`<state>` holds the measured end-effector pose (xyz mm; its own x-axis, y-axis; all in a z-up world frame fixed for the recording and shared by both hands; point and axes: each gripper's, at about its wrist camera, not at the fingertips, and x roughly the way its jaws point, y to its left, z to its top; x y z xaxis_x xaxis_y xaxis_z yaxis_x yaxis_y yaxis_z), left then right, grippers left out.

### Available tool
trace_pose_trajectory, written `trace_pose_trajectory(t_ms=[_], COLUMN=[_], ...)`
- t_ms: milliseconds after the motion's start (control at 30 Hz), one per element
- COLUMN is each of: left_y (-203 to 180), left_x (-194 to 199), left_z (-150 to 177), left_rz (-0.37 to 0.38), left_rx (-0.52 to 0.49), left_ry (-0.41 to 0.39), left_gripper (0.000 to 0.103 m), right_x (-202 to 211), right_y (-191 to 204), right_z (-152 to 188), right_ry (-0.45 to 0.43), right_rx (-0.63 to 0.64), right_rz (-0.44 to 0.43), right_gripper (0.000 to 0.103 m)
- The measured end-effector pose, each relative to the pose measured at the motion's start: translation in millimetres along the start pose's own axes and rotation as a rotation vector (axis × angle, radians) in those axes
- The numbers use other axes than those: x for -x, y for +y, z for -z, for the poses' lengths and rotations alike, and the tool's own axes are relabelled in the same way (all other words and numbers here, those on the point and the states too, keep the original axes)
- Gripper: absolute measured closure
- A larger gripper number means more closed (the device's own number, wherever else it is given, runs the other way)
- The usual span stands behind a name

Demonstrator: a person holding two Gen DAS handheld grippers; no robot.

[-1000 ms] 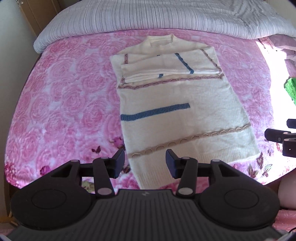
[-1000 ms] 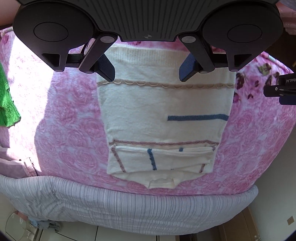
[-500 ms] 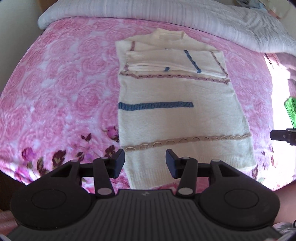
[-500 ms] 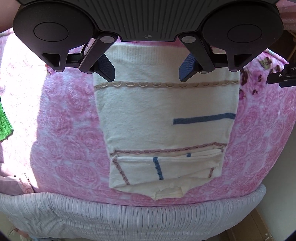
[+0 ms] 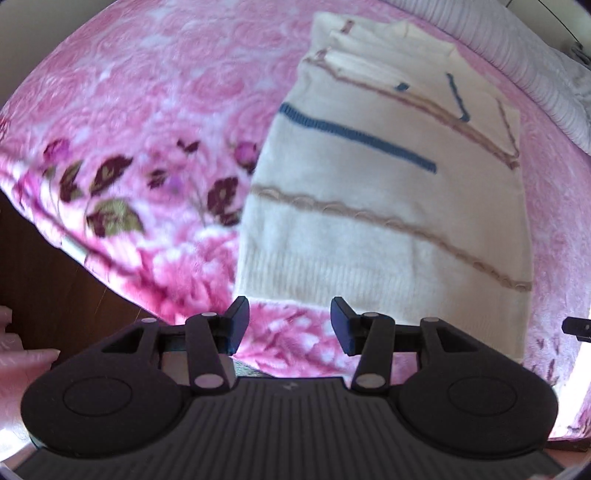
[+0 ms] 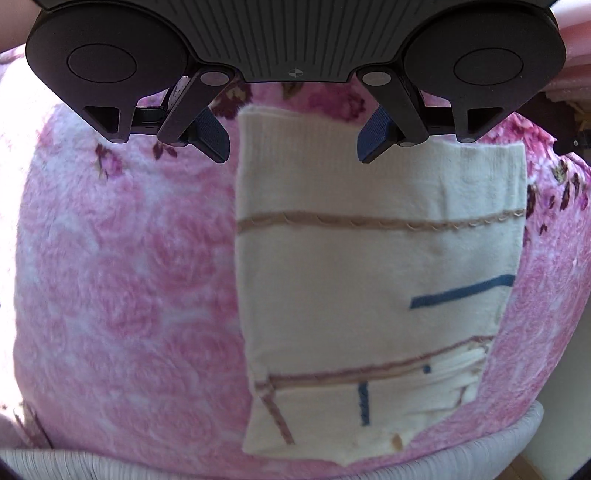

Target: Fold clothes

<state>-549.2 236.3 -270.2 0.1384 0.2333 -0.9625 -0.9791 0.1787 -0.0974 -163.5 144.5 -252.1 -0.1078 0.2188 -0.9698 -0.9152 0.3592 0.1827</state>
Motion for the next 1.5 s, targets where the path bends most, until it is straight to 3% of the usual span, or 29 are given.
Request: trace_pose_trajectory(t_ms=[200,567,600,667,867,1033,1133,1267,1500], left_y=[22.4,57.1,60.6,69.4,84.3,94.1,99.3,103.0,94.5], left_x=[-34.8,-98.9,-103.3,-108.2,-115.2,-122.4,-127.3,-133.7,-144.0], left_z=[7.4,-20.2,-21.7,-22.6,-22.2,-25.6,-26.5,-28.1,-30.6], left_rz=[-0.008,0.127,0.137,0.182,0.321,0.372,0.455,0.573,0.566], left_rx=[0.001,0.018,0.029,0.076,0.117,0.116,0.155,0.202,0.152], left_ry=[-0.028,-0.031,-0.028,-0.028,-0.015,0.014,0.02,0.023,0.035], left_gripper=[0.06,0.062,0.066,0.066,0.07,0.075,0.075,0.077,0.084], right_x=[-26.4,-62.9,-65.7,-70.6,-88.8,-98.3,-97.5,-104.7,-111.8], right_y=[-30.8,-76.1,-82.0,-93.8,-114.8,-114.4,-114.8,-112.6,-117.9], right_z=[5.1,6.5,7.7,10.8,22.6,27.2,22.9,17.3,17.6], right_ry=[0.002,-0.15,-0.158,-0.164,-0.107,-0.098,-0.102,-0.084,-0.101], right_rx=[-0.05,-0.188,-0.21,-0.263,-0.425,-0.414,-0.403,-0.365,-0.388], right_rz=[-0.051,-0.132,-0.14,-0.184,-0.327,-0.345,-0.402,-0.407,-0.447], right_gripper=[0.024,0.025,0.026,0.041,0.044,0.045,0.051,0.053,0.054])
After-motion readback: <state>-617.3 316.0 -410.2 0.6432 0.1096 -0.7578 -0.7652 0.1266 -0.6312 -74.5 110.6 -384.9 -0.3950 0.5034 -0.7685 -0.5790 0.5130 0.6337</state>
